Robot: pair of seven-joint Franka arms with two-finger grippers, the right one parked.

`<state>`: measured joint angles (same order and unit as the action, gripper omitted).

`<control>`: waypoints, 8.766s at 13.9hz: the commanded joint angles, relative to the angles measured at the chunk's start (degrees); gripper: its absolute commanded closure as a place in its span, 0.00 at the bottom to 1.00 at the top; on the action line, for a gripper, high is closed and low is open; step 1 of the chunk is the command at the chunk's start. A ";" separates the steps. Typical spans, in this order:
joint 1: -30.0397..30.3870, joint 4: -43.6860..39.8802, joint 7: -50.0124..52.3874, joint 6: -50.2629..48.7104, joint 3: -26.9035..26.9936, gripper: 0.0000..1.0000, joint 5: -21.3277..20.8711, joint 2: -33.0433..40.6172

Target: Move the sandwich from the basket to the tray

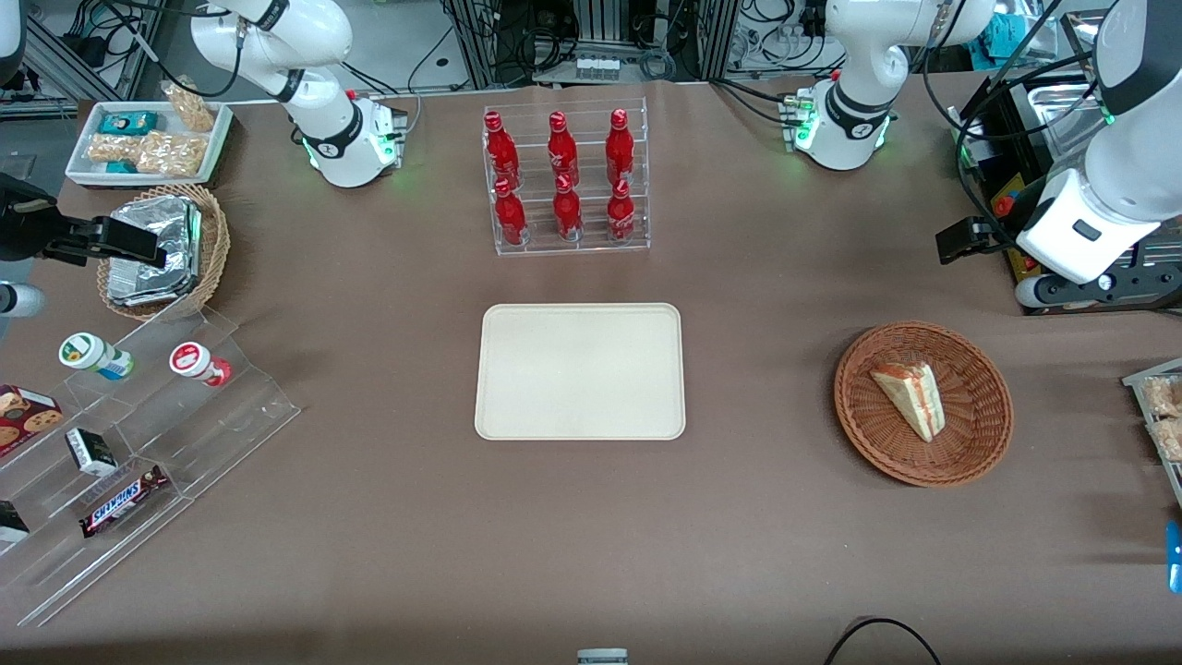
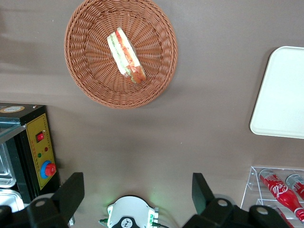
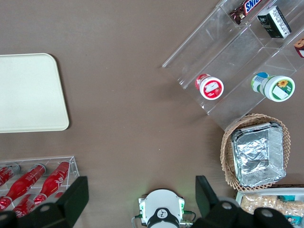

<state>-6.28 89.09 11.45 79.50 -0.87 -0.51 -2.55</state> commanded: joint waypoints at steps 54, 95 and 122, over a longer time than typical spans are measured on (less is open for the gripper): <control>5.75 27.72 27.58 53.48 1.93 0.00 0.77 -18.10; -34.50 -1.89 28.80 34.05 -0.53 0.77 10.35 -34.44; -21.94 -9.19 27.49 -9.24 8.69 0.00 9.39 -6.18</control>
<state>-30.28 77.23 39.64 74.59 8.36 9.05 -14.05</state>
